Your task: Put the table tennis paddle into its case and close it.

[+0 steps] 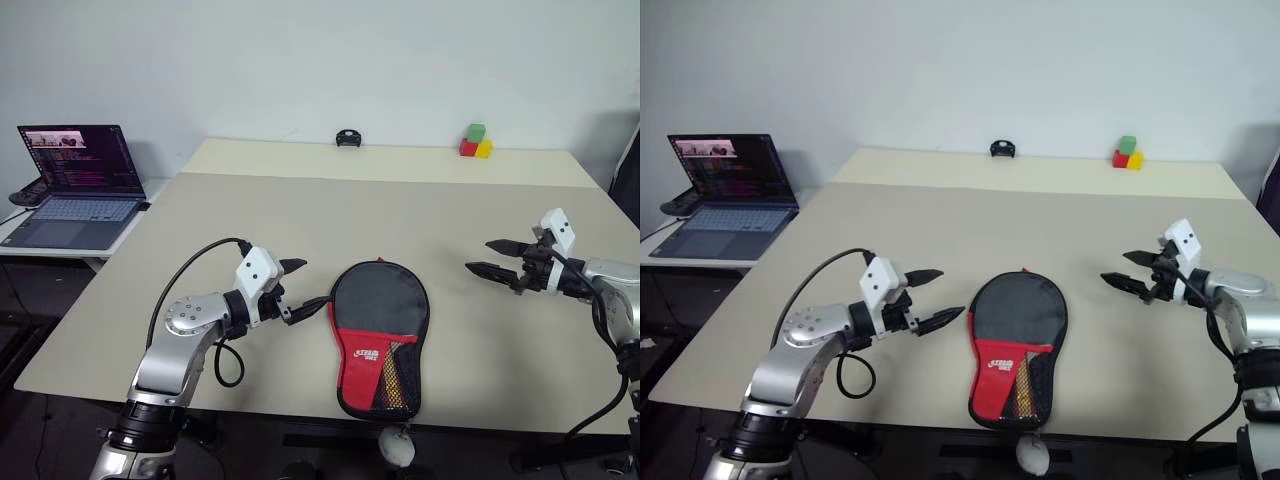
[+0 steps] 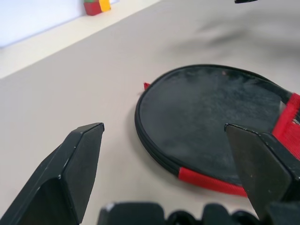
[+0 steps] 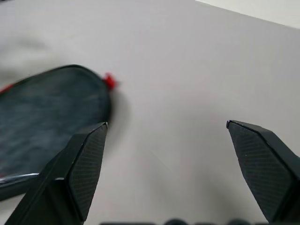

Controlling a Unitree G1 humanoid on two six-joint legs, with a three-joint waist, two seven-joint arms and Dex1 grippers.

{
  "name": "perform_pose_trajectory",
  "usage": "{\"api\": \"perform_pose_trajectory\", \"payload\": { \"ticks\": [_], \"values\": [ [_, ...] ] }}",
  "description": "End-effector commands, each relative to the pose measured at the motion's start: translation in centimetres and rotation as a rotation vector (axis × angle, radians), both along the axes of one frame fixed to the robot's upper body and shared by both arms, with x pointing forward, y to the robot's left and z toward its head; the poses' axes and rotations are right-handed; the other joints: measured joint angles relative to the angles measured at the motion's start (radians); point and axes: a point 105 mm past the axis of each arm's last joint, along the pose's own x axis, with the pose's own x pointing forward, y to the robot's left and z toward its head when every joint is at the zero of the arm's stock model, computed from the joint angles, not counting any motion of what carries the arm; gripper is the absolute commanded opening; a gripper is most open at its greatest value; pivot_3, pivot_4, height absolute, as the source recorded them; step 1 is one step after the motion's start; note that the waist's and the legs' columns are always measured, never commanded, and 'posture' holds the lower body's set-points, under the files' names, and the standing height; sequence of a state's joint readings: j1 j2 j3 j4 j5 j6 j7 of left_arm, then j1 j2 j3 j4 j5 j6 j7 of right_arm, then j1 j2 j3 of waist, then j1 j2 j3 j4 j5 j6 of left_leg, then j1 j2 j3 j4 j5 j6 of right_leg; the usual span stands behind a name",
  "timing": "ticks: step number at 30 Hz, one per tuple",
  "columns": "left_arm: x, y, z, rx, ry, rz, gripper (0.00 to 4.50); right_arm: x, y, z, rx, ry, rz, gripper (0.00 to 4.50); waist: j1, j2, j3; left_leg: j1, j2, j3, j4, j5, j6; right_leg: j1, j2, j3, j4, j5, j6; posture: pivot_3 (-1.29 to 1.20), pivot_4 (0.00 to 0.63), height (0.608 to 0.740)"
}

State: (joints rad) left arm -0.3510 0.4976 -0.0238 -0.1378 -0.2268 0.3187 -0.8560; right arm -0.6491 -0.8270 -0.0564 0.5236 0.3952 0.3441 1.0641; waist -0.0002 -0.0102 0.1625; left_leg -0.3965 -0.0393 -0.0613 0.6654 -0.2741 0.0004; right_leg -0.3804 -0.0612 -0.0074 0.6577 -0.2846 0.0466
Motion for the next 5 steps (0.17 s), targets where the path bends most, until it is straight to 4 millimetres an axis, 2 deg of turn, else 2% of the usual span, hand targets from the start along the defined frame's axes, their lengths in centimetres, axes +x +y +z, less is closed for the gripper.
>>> {"api": "perform_pose_trajectory", "payload": {
  "ticks": [1, 5],
  "values": [
    [0.12, -0.33, 0.88, -0.002, -0.05, -0.007, 4.5, -0.1, -0.26, 1.54, -0.019, -0.057, 0.018, 4.44, 0.0, 0.0, 0.0, 0.0, 0.0, 0.0, 0.0, 0.0, 0.0, 0.0, 0.0, 0.0, 0.0, 0.0, 0.0, 0.0, 0.15, 0.74],
    [0.23, 0.02, 0.74, -0.003, -0.05, 0.003, 4.5, -0.35, 0.05, 1.28, -0.025, -0.048, 0.024, 4.44, -0.001, 0.0, 0.0, 0.0, 0.0, 0.001, 0.0, 0.0, 0.0, -0.001, 0.0, 0.0, 0.0, 0.0, 0.0, 0.0, 0.15, 0.74]
  ]
}}
